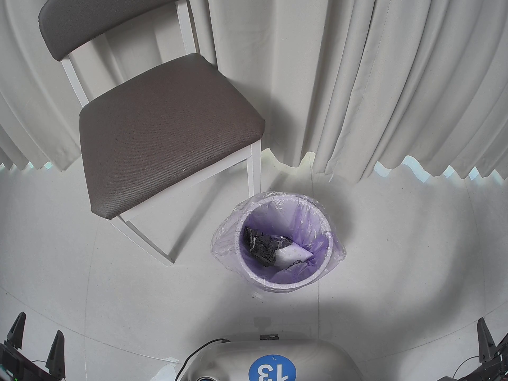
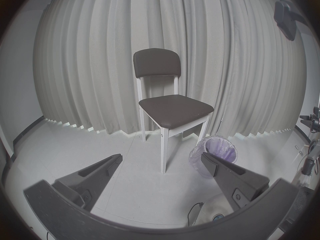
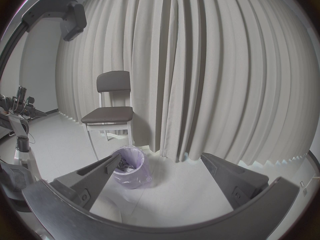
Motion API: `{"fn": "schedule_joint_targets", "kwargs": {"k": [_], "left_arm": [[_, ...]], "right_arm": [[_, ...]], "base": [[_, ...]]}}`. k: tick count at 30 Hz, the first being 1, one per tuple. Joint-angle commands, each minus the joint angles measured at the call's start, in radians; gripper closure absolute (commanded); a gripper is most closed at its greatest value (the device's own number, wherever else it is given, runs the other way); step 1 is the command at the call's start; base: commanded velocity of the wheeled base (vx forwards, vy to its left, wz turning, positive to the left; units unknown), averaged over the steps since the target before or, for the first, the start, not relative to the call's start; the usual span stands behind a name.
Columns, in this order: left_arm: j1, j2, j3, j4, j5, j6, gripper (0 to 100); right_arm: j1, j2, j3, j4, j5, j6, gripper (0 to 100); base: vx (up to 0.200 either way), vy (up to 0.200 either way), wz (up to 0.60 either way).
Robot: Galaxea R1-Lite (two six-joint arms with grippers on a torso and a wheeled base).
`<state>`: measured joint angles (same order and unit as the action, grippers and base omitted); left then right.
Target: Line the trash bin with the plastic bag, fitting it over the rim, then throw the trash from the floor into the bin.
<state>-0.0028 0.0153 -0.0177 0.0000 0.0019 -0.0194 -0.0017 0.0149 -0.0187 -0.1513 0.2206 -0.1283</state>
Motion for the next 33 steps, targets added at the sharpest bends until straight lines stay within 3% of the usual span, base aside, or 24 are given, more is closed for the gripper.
{"fn": "schedule_joint_targets", "kwargs": {"k": [1,9,12,15,16,18,25,33], "left_arm": [[0.000,-0.012,0.018,-0.002,0.001,0.001,0],[0.000,-0.012,0.018,-0.002,0.003,-0.004,0],[0.001,-0.012,0.018,-0.002,0.004,-0.001,0],[0.001,-0.012,0.018,-0.002,0.004,-0.001,0],[0.000,-0.012,0.018,-0.002,0.006,0.002,0],[0.001,-0.012,0.018,-0.002,0.006,0.002,0],[0.001,-0.012,0.018,-0.002,0.006,0.001,0],[0.000,-0.012,0.018,-0.002,0.003,0.009,0]], "right_arm": [[0.000,-0.015,0.019,0.035,-0.006,-0.002,0],[0.002,-0.015,0.019,0.088,-0.021,0.015,0],[0.002,-0.015,0.019,0.088,-0.027,0.102,0],[0.002,-0.015,0.019,0.093,-0.078,0.124,0],[0.002,-0.015,0.019,0.111,-0.161,0.104,0],[0.002,-0.015,0.019,0.156,-0.193,0.064,0],[0.002,-0.015,0.019,0.144,-0.141,0.035,0],[0.002,-0.015,0.019,0.147,-0.155,0.110,0]], "base": [[0.000,0.000,0.00],[0.000,0.000,0.00],[0.000,0.000,0.00],[0.000,0.000,0.00],[0.000,0.000,0.00],[0.000,0.000,0.00],[0.000,0.000,0.00],[0.000,0.000,0.00]]}}
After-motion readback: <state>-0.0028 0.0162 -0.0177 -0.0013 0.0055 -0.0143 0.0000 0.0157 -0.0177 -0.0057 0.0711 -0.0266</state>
